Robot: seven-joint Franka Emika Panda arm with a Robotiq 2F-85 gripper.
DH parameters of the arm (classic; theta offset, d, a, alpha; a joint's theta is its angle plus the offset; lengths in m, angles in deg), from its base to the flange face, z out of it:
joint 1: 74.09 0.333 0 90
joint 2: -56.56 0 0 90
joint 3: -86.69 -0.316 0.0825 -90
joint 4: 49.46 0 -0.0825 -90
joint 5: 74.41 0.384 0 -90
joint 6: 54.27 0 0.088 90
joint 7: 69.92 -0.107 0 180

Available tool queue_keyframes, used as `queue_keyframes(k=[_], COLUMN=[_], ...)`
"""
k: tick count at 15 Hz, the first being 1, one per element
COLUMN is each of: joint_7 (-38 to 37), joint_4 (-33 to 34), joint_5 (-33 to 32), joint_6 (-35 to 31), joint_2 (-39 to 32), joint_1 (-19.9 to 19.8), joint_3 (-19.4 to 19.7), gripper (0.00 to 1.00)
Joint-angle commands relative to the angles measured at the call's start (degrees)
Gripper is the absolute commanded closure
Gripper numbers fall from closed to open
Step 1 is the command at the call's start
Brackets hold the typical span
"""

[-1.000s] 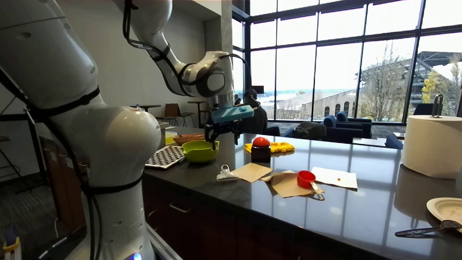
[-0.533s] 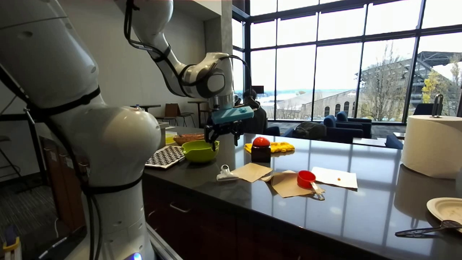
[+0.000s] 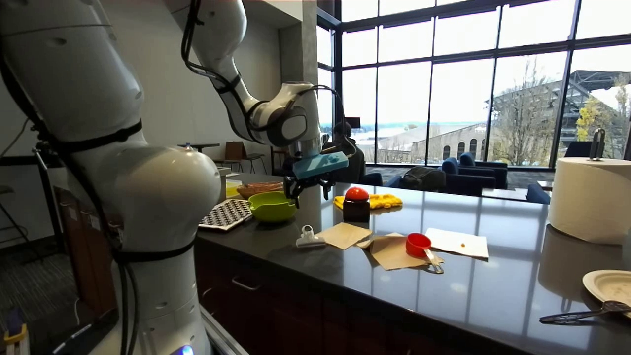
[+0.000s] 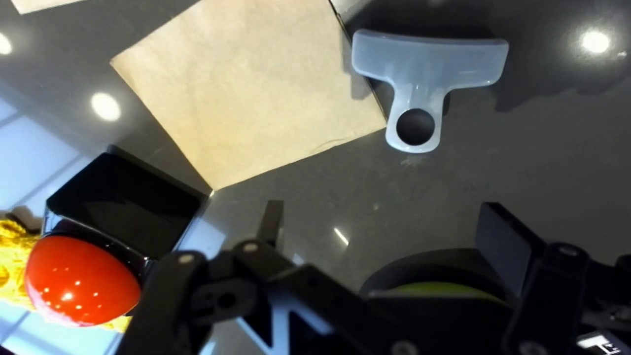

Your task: Move the white clip to the right.

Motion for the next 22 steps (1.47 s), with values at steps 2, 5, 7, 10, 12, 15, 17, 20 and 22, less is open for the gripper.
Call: queue_keyframes(k=[2,5,7,10,12,15,17,20,22], joint_7=[5.9,8.1,9.2,12.0,14.4,18.6,21.4,25.9,28.9], joint_4=[0.0,0.1,0.1,0.1,0.1,0.1,0.1,0.1,0.2], joint_5=[9.6,13.7,15.0,17.6,20.1,25.0,28.1,32.8,35.7], joint_6=[-5.1,-3.5,-3.2,-3.4,-4.0,-4.8,-5.6,-6.9,-7.7], joint_2=[-4.8,-5.9,-6.7,-8.3,-10.0,-12.4,-13.7,-15.4,-16.2], joint_1=[5.1,5.7,5.5,6.4,6.5,6.1,5.7,5.6,5.6], joint_3=[1.8,0.5,-0.3,0.5,0.7,0.8,0.7,0.6,0.4], gripper=[0.00,0.00,0.00,0.00,0.00,0.00,0.00,0.00,0.00])
